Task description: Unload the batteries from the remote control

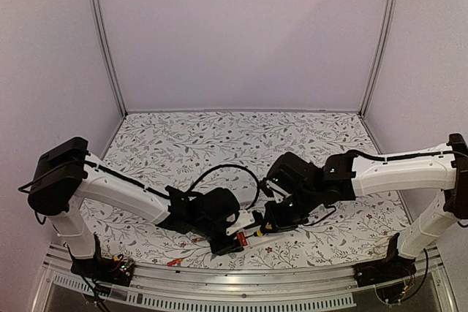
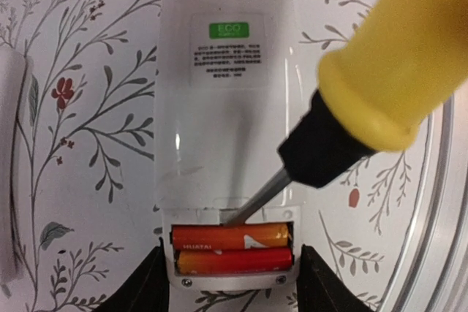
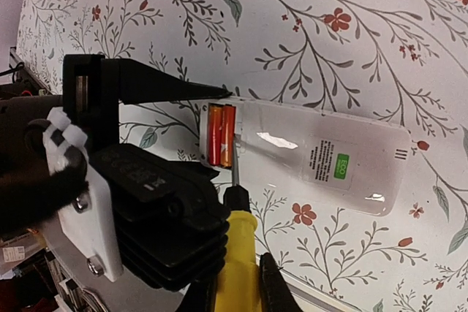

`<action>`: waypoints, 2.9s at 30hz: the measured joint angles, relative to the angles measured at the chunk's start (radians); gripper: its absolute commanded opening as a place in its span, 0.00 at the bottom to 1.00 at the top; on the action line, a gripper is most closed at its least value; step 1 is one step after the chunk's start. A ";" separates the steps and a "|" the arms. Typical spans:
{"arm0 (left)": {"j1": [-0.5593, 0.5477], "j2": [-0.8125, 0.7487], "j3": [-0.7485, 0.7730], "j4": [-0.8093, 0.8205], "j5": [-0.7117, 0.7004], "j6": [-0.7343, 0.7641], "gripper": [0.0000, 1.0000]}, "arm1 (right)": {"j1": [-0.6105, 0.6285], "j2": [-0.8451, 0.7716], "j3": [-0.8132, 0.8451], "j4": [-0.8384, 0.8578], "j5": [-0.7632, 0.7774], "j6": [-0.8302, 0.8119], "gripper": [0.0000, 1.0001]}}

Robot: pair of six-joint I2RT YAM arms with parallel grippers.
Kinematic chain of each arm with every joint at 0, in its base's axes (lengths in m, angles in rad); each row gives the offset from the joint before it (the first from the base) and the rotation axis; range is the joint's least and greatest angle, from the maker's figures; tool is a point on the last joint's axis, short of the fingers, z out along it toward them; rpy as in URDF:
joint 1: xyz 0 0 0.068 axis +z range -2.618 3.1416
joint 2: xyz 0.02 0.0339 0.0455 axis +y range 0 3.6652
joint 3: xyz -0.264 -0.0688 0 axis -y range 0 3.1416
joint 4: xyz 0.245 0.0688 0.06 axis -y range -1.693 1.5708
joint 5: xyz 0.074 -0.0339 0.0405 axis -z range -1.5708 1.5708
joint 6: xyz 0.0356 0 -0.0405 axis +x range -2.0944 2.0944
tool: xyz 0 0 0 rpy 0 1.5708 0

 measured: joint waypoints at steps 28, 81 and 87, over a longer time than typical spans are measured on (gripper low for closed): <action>0.001 -0.020 -0.026 -0.008 -0.013 -0.017 0.30 | -0.093 -0.133 -0.425 0.601 -0.221 0.262 0.00; 0.048 -0.029 -0.014 0.131 0.262 -0.571 0.75 | -0.092 -0.163 -0.297 0.291 0.097 0.188 0.00; 0.048 -0.029 -0.015 0.172 0.283 -0.568 0.76 | -0.092 -0.079 -0.234 0.356 0.055 0.118 0.00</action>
